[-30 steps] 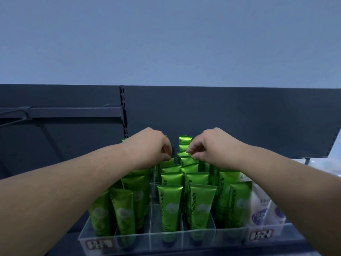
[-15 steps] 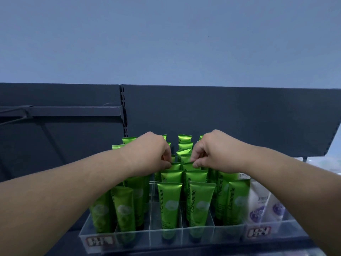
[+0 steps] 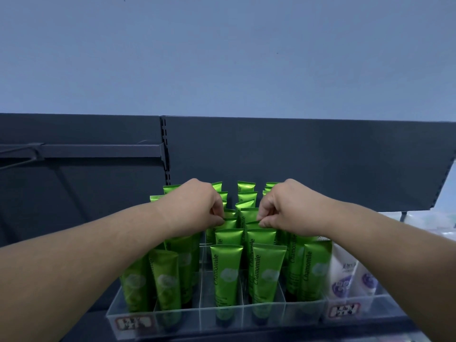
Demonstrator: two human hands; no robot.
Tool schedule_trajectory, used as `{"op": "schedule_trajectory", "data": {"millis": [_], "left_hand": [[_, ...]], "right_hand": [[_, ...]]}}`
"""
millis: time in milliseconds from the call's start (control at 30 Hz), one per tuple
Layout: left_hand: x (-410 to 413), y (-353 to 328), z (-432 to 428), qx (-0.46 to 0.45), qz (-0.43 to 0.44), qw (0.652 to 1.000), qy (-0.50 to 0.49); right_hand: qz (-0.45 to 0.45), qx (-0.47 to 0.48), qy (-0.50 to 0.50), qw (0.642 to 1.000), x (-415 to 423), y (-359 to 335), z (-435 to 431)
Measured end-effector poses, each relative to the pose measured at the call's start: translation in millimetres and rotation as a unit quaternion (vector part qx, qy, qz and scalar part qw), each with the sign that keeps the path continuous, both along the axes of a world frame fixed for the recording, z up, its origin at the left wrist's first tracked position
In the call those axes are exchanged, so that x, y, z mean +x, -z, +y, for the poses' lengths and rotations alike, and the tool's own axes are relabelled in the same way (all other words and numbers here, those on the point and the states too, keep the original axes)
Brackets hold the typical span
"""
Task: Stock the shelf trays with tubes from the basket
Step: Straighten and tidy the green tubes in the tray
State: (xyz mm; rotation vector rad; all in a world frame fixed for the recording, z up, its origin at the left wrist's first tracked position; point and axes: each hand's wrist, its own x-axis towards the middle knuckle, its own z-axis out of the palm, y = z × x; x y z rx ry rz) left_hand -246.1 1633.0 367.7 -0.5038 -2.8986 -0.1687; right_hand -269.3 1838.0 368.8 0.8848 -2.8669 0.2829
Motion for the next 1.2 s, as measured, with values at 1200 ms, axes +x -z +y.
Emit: {"op": "schedule_trajectory", "data": {"millis": [1200], "left_hand": [[2.5, 6.0, -1.1, 0.015, 0.015, 1.0, 0.004]], "right_hand": [[0.024, -0.003, 0.027, 0.999, 2.8, 0.0, -4.0]]}}
